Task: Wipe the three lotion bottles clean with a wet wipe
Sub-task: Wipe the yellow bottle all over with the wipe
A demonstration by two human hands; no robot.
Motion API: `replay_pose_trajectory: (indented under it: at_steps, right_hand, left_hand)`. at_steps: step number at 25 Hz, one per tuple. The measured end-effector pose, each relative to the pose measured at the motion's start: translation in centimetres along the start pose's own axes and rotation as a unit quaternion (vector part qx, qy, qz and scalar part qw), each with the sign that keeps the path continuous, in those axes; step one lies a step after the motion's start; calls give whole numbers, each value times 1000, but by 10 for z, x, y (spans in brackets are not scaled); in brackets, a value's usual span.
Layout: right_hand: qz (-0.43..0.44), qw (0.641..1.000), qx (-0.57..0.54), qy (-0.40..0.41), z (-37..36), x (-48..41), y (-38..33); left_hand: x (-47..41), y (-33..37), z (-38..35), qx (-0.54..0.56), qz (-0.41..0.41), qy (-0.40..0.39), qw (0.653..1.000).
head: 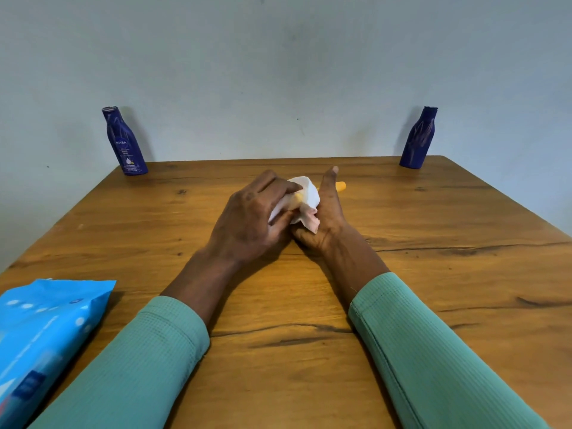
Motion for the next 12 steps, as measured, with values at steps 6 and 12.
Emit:
replay_pose_trajectory:
  at_steps: [6, 12]
  right_hand:
    - [14, 998, 10, -56, -16, 11, -1]
    - [110, 986, 119, -48, -28, 15, -3]
  left_hand:
    - [0, 4, 6, -113, 14, 55, 992]
    - [9, -24, 15, -96, 192, 110, 971]
Point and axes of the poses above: each hand's wrist, its own x-axis away from the middle knuckle, its own z-axis out of the back of the hand, y = z × x, the point moved 10 cm from there along -x, towards the middle knuckle, and after that the axes turned 1 degree about -y, right-handed, at the moved point
